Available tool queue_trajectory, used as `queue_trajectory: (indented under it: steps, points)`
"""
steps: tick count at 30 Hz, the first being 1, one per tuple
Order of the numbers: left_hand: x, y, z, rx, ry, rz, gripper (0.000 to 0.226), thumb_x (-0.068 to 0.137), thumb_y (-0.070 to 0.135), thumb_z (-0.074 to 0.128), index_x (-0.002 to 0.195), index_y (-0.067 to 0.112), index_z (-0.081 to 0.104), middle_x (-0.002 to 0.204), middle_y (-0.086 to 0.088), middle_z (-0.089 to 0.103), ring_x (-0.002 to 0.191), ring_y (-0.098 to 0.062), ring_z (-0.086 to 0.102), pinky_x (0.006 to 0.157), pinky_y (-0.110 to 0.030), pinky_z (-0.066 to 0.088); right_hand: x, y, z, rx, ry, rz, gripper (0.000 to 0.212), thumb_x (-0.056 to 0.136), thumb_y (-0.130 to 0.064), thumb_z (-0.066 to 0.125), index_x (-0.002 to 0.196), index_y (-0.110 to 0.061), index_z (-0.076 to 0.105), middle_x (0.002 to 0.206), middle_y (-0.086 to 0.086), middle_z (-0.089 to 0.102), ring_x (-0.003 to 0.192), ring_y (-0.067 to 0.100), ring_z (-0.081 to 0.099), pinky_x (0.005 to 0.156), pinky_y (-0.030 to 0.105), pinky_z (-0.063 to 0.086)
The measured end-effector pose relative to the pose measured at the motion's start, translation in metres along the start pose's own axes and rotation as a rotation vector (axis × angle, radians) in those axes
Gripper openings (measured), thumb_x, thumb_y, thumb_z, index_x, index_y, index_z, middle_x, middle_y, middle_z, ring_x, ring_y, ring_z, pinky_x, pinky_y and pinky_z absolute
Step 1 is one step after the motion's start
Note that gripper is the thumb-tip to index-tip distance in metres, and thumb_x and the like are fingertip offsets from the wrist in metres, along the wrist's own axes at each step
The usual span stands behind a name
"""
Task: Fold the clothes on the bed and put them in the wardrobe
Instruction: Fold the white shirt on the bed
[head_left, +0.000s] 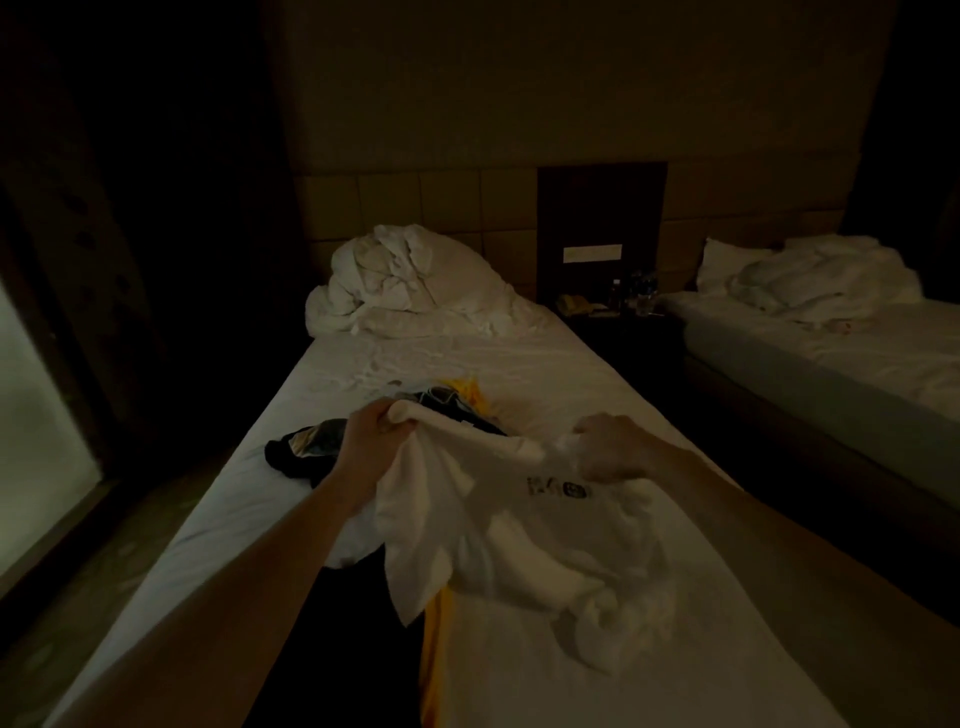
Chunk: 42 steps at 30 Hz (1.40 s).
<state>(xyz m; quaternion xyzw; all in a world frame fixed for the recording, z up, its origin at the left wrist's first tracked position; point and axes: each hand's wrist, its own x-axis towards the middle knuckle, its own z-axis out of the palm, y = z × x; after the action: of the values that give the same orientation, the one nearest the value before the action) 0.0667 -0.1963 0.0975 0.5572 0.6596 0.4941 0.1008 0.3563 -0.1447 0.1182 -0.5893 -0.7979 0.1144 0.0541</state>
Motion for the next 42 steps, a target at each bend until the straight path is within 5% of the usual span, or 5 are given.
queue_trajectory:
  steps: [11,19,25,34,42]
  points:
    - [0.008,0.027,-0.04,0.057,0.157,0.141,0.014,0.08,0.023,0.077,0.084,0.013,0.068,0.077,0.003,0.066,0.072,-0.01,0.062,0.064,-0.02,0.046,-0.014,-0.014,-0.009,0.293,0.241,-0.168,0.02,0.093,-0.026,0.058,0.08,-0.015,0.049,0.082,0.003,0.053,0.086,0.03,0.057,0.063,0.035,0.039]
    - [0.003,0.072,-0.061,0.086,0.103,0.322,0.006,0.086,0.017,0.069,0.086,0.011,0.069,0.084,0.0,0.066,0.079,-0.015,0.063,0.066,-0.024,0.046,-0.032,-0.023,-0.064,0.291,0.233,-0.134,0.044,0.084,-0.036,0.071,0.116,-0.014,0.05,0.111,0.006,0.056,0.1,0.025,0.057,0.081,0.038,0.05]
    - [0.007,0.1,-0.082,0.164,0.095,0.415,0.035,0.092,-0.007,0.047,0.116,0.011,0.065,0.104,-0.001,0.051,0.099,-0.013,0.052,0.076,0.001,0.034,-0.06,-0.024,-0.096,0.701,0.414,-0.125,0.023,0.085,-0.025,0.071,0.09,-0.003,0.068,0.091,0.011,0.064,0.087,0.025,0.062,0.065,0.031,0.044]
    - [-0.011,0.158,-0.119,-0.061,0.442,0.332,0.021,0.084,0.03,0.073,0.097,0.014,0.073,0.09,0.002,0.067,0.081,-0.011,0.061,0.071,-0.022,0.046,-0.123,-0.029,-0.143,0.303,0.81,-0.393,0.033,0.081,-0.015,0.076,0.079,-0.022,0.043,0.077,0.0,0.054,0.069,0.022,0.053,0.061,0.042,0.046]
    - [-0.031,0.216,-0.163,-0.252,0.587,0.366,0.034,0.07,0.039,0.082,0.091,0.014,0.074,0.083,-0.001,0.071,0.077,-0.016,0.067,0.066,-0.027,0.054,-0.174,-0.03,-0.196,0.497,0.926,-0.383,0.041,0.071,-0.024,0.085,0.101,-0.01,0.062,0.085,-0.012,0.055,0.073,-0.002,0.051,0.056,0.007,0.039]
